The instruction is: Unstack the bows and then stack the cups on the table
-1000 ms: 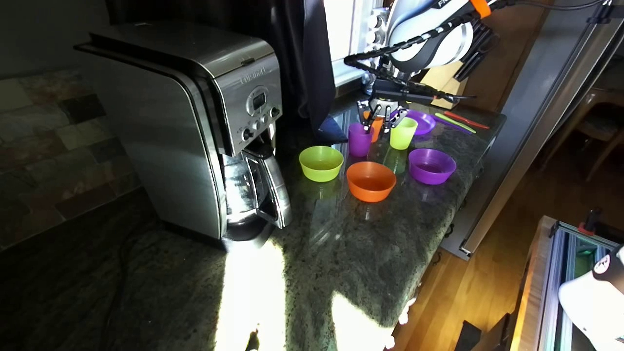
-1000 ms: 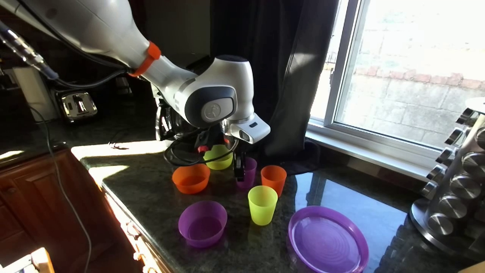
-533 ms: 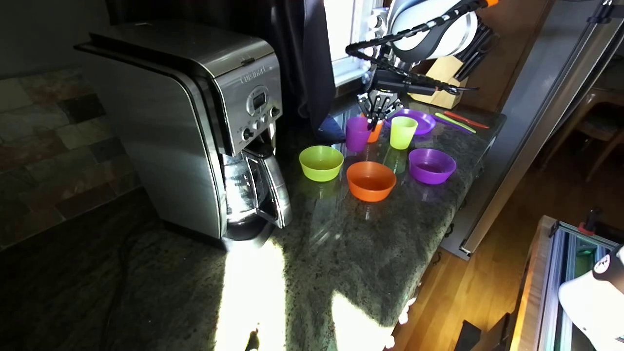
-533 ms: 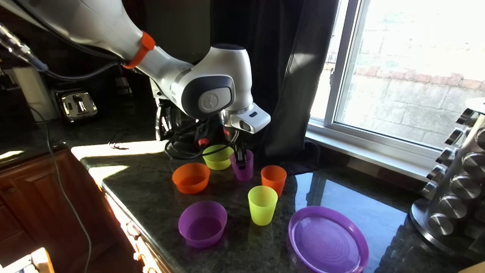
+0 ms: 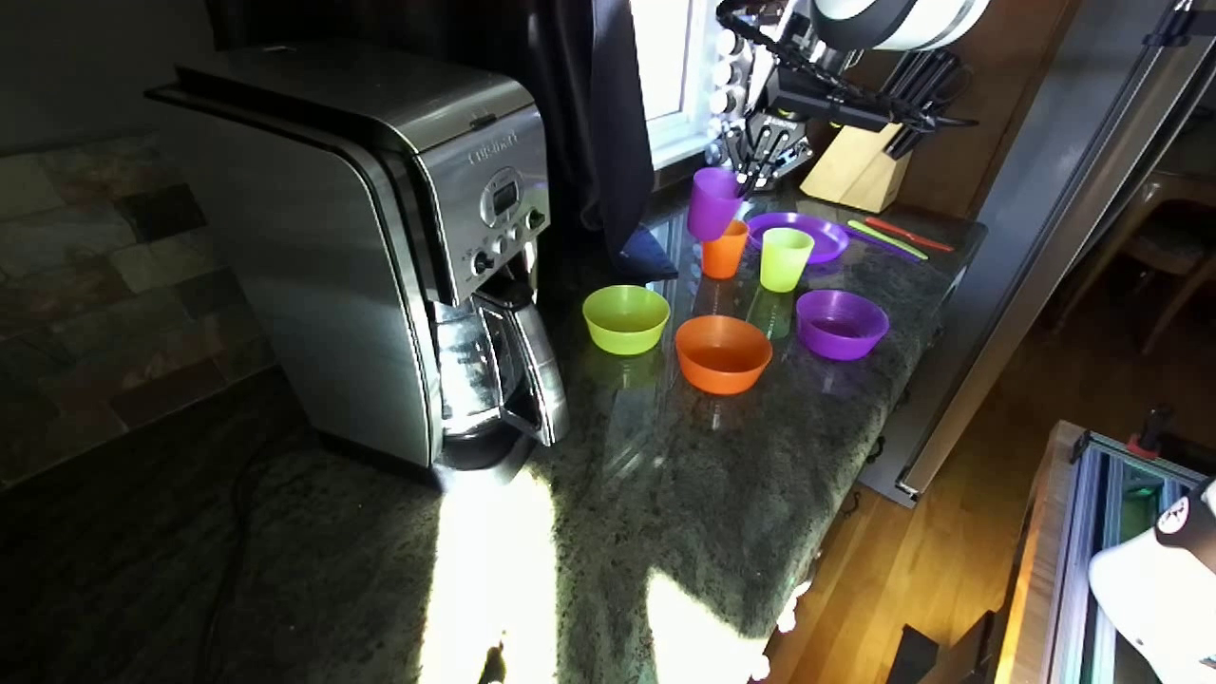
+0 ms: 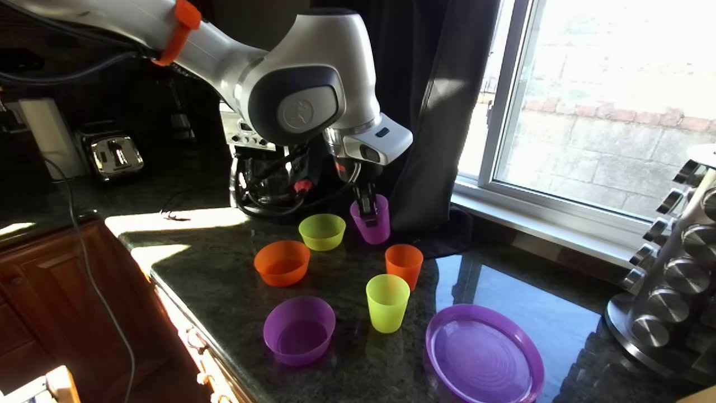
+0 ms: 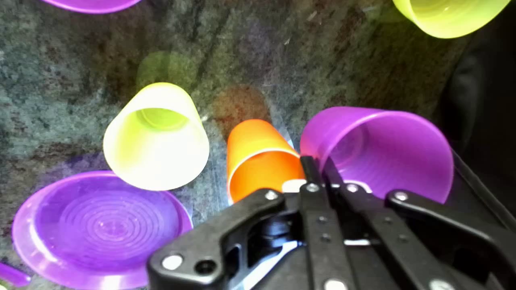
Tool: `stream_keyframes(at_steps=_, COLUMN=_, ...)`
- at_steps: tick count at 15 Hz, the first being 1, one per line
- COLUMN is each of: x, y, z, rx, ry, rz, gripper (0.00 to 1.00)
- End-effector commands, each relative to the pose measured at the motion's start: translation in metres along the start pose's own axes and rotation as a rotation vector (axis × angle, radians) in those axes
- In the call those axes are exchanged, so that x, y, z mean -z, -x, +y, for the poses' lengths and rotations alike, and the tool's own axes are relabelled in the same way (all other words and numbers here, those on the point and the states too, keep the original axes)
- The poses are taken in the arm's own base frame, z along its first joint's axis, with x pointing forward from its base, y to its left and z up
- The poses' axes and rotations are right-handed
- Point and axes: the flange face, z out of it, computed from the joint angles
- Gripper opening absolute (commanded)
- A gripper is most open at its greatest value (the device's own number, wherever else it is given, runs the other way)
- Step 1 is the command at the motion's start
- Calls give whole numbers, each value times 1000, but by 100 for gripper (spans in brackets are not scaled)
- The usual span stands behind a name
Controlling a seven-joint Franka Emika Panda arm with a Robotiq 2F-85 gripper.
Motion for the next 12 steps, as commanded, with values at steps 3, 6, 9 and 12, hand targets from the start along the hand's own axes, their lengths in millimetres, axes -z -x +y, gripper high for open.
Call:
stream_keyframes(at_steps=3, x=35, y=0, z=31, rx=-57, ry=-47, rz=12, gripper=1)
stream_keyframes(at_steps=6, x=31, y=-7, z=40, rx=-90, ry=-48, rz=3, gripper=1)
stream_keyframes(at_steps=9, x=19, y=-15, z=44, rx=-127, ry=-47, rz=-6, gripper=1)
stream_keyframes(at_steps=12, x=11, y=-18, z=47, rx=-154, ry=-40, rz=0, gripper=1)
